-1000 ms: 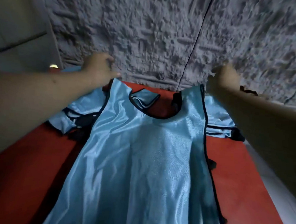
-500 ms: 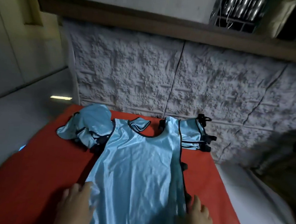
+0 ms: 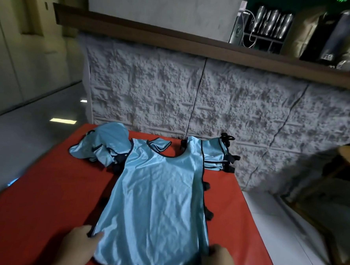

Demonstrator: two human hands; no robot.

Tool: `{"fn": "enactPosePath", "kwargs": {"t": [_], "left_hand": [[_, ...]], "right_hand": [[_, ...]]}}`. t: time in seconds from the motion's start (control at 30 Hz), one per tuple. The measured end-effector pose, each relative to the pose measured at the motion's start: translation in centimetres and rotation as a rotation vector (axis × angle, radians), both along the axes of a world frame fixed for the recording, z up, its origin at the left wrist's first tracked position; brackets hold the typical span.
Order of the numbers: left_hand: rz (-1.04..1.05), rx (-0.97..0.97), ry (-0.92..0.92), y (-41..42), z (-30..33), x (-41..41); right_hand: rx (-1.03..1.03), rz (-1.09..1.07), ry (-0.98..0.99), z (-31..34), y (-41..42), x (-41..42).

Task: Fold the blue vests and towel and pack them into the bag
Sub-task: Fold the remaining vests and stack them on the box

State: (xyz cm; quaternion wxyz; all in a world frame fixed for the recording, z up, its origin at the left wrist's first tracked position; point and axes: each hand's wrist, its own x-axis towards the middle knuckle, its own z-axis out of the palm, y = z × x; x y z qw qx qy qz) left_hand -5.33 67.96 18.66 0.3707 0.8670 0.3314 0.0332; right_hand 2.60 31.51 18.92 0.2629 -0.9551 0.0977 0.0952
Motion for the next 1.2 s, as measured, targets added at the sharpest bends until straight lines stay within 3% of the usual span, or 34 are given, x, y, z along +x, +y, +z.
{"fn": "enactPosePath", "kwargs": {"t": [0.1,0.27,0.33,0.4,0.5,0.6,0.73,0.93,1.0,1.2], "left_hand": [[0.009,-0.188,-0.07,0.4,0.3,-0.4],[-0.032,-0.479,-0.201,-1.4,1.3,-1.0],[-0.025,-0.495,-0.225,-1.9,1.3,-0.8],[-0.054,-0.361,-0.209,-2.1,1.1,-0.5],[-0.309,0.224,-0.057,-2.6,0.4,-0.3],[-0.401,0.364,-0.011,-3.9,-0.4,0.0],[-0.268,0.269,-0.092,-4.3,-0.3,0.9],[-0.253,0.161,-0.077,-3.9,-0.3,1.8],[-0.211,0.121,-0.091,-3.8,-0.2,2.0],[0.005,-0.331,-0.198,-2.3,1.3,1.7]], "right_hand": [[0.087,-0.046,-0.034,0.5,0.6,-0.2],[0.533,-0.3,-0.039,0.2,0.9,0.4],[0.623,-0.365,-0.03,0.2,0.6,0.7],[0.653,-0.43,-0.042,0.2,0.1,0.9],[0.649,-0.473,-0.083,0.2,-0.5,1.0],[0.548,-0.346,-0.093,0.0,-0.8,0.9],[0.322,-0.225,-0.109,-0.7,-1.0,0.8],[0.251,-0.165,-0.099,-0.6,-0.6,0.5],[0.302,-0.198,-0.069,-0.5,-0.7,0.5],[0.68,-0.438,0.011,-0.1,-1.1,0.4]]}}
